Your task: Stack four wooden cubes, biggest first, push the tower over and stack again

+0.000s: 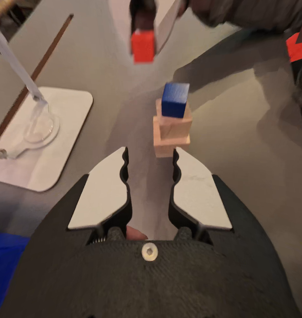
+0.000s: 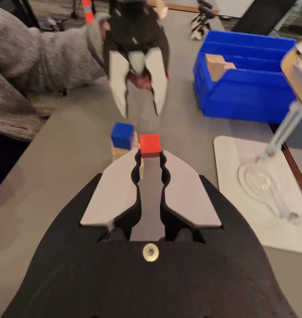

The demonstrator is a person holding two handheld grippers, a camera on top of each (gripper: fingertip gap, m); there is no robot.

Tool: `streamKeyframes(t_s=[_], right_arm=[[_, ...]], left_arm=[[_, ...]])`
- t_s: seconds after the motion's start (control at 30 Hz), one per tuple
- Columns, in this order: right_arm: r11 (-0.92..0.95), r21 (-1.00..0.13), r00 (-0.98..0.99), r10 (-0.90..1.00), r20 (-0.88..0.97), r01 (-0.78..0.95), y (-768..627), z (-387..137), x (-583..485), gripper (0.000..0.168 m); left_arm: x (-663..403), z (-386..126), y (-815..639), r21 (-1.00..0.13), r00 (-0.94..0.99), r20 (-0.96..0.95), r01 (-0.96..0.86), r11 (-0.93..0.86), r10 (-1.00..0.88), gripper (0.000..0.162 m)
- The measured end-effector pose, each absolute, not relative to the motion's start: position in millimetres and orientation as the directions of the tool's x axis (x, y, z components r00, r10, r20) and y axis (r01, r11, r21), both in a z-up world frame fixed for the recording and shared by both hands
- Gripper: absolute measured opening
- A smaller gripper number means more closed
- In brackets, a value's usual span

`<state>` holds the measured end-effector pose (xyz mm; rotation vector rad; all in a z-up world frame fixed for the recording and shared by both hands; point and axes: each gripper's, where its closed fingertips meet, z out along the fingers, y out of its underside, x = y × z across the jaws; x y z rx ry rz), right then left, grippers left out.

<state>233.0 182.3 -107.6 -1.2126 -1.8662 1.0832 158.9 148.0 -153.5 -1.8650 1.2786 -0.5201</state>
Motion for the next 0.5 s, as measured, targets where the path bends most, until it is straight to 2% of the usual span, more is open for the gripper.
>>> streamKeyframes(t_s=[0.17, 0.27, 0.5], right_arm=[[0.287, -0.816, -0.439, 0.897, 0.045, 0.502, 153, -106, 214, 0.021], [0.317, -0.76, -0.458, 0.889, 0.03, 0.567, 149, -115, 212, 0.021], [0.289, -0.742, -0.458, 0.888, -0.028, 0.605, 144, -122, 211, 0.022]], left_arm=[[144, -201, 156, -0.722, 0.439, -0.082, -0.645, -0.25, -0.895, 0.047], [147, -207, 155, -0.715, 0.428, -0.068, -0.651, -0.255, -0.901, 0.046], [149, -207, 153, -0.723, 0.415, -0.054, -0.644, -0.251, -0.908, 0.046]])
